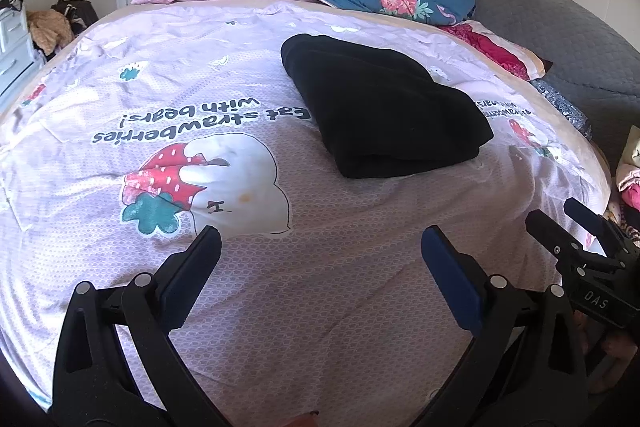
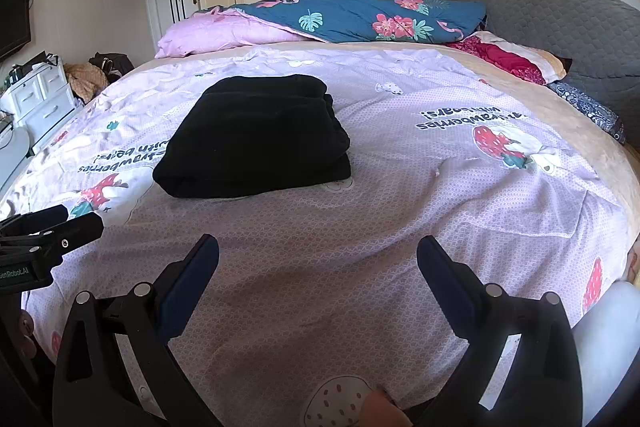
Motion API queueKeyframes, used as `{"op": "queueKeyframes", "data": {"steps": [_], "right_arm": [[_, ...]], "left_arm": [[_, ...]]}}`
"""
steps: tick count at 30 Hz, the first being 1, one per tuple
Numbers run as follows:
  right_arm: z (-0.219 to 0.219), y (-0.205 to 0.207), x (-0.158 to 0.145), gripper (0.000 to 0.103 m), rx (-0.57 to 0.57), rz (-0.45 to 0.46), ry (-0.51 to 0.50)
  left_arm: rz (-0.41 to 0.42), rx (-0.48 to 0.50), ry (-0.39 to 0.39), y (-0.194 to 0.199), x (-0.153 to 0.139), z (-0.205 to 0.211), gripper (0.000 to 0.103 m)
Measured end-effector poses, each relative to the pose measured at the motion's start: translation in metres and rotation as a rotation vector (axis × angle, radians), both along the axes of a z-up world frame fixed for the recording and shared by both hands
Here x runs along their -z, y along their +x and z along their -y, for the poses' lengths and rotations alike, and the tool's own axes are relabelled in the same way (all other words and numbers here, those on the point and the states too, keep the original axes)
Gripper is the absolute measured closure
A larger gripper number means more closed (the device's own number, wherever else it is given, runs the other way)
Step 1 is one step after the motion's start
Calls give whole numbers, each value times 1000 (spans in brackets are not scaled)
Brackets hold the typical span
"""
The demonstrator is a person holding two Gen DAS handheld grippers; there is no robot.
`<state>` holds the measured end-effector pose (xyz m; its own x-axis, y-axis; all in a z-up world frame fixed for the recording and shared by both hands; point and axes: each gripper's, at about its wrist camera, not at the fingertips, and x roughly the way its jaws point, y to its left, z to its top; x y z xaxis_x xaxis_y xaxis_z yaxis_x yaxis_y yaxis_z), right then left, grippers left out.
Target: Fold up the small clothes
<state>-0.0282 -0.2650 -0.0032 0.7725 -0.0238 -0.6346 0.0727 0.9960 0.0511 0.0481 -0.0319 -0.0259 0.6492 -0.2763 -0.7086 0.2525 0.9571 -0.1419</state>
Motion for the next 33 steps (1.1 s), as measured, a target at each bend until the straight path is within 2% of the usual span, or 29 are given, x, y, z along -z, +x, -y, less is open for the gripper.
{"op": "queueKeyframes", "data": {"steps": [8, 20, 24, 33], "right_arm": [[1, -1, 2, 4, 3, -7, 0], [2, -1, 2, 4, 14, -12, -5], [2, -1, 3, 4, 16, -13, -5], [4, -2, 4, 4, 25, -13, -9]], "left_arm": [[-10, -3, 20, 2, 2, 2, 9], [-21, -3, 7, 3, 4, 1, 9], [-15, -10, 28, 2, 4, 3, 9], [-40, -42, -6, 7, 5, -8, 9]]}}
